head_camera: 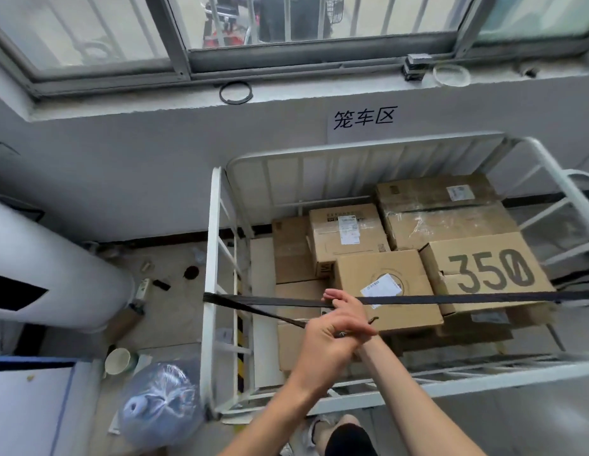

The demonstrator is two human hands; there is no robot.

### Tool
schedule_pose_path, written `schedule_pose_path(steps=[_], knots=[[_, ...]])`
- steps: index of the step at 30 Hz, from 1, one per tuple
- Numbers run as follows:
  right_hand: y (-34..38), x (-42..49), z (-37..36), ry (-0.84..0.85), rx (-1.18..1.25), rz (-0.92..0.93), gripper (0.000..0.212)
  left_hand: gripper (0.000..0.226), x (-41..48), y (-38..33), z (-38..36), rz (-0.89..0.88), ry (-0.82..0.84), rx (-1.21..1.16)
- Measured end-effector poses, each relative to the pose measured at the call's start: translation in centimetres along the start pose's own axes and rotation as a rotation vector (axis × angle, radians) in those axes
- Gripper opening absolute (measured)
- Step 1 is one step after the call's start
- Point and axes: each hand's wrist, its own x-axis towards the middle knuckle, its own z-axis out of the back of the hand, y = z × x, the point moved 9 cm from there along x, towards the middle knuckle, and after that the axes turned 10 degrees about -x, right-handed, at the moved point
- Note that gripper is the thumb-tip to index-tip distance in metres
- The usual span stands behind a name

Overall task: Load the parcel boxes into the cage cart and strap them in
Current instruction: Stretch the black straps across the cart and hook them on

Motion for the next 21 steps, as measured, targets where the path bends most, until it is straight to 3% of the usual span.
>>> schedule_pose_path(steps=[4, 8, 11, 16, 19, 21], knots=[[-0.1, 1.2, 1.2, 0.089, 0.134, -0.017, 0.032, 0.025, -2.1, 2.1, -2.6, -0.003, 0.001, 0.158], [-1.4, 2.5, 2.7, 0.204, 0.306, -0.078, 0.026, 0.032, -3.5, 5.5, -5.3, 0.068, -0.097, 0.258], [-1.6, 2.4, 3.0, 0.361, 0.331, -0.164, 0.027, 0.029, -3.5, 6.9, -9.2, -0.039, -0.180, 0.494], [-1.7, -1.4, 5.5, 0.721, -0.116, -0.131, 0.033, 0.032, -3.0, 8.0, -14.0, -0.102, -0.331, 0.720], [-2.1, -4.0, 8.2, 0.887, -0.436, -0.082, 0.032, 0.034, -3.2, 7.2, -15.7, -0.185, -0.456, 0.735], [-2.0, -5.7, 9.7, 1.001, -0.526, -0.060, 0.030, 0.033, -3.6, 6.7, -16.4, -0.253, -0.538, 0.727]])
